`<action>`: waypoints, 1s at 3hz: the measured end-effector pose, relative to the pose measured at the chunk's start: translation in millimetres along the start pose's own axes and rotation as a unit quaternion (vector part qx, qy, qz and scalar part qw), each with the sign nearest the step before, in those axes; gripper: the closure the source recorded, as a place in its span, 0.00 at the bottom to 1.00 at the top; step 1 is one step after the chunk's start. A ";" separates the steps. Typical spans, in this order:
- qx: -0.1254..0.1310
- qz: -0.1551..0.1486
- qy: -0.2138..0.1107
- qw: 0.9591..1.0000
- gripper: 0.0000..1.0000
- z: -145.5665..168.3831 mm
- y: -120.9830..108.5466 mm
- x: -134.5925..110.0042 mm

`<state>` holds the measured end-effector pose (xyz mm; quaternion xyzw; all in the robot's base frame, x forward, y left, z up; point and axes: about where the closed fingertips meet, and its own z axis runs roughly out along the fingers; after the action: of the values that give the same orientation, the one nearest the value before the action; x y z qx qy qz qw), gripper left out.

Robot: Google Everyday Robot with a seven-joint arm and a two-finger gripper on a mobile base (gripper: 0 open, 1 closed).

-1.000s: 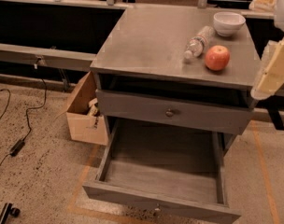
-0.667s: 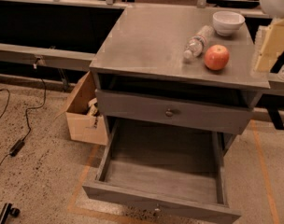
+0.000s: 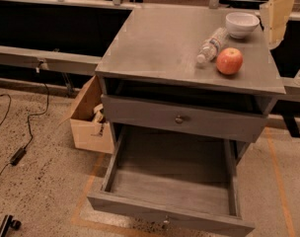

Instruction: Place water bottle into middle drawer

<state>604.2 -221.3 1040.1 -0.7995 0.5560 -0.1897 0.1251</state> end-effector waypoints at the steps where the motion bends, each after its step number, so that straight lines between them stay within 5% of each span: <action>1: 0.005 -0.041 0.045 0.998 0.00 -0.2 -4.1 22.6; 2: 0.019 -0.077 0.058 0.995 0.00 4.9 -3.1 30.1; 3: 0.060 -0.139 0.066 0.986 0.00 2.4 -8.0 48.9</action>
Offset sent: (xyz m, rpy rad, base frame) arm 0.0165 -0.0387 -0.0109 -0.2507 -0.1109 0.2294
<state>627.0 -264.3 1049.3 -0.8458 0.4343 -0.2903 0.1085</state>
